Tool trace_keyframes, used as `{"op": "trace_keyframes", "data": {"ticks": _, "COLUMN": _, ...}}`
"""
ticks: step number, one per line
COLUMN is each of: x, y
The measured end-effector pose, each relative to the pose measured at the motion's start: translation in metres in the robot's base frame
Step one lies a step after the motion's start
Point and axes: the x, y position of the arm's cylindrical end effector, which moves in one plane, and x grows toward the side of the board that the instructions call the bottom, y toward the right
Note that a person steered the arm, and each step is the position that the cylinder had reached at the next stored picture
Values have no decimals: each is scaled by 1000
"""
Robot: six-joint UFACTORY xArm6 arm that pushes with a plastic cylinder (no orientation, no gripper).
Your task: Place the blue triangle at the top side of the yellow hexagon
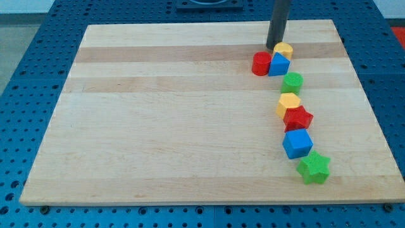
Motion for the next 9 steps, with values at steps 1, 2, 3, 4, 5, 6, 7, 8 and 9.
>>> {"op": "trace_keyframes", "data": {"ticks": 1, "x": 15, "y": -1}}
{"op": "trace_keyframes", "data": {"ticks": 2, "x": 27, "y": -6}}
{"op": "trace_keyframes", "data": {"ticks": 3, "x": 50, "y": -17}}
{"op": "trace_keyframes", "data": {"ticks": 4, "x": 77, "y": -28}}
{"op": "trace_keyframes", "data": {"ticks": 5, "x": 109, "y": -32}}
{"op": "trace_keyframes", "data": {"ticks": 6, "x": 140, "y": -32}}
{"op": "trace_keyframes", "data": {"ticks": 7, "x": 152, "y": -33}}
{"op": "trace_keyframes", "data": {"ticks": 8, "x": 153, "y": -33}}
{"op": "trace_keyframes", "data": {"ticks": 9, "x": 168, "y": -33}}
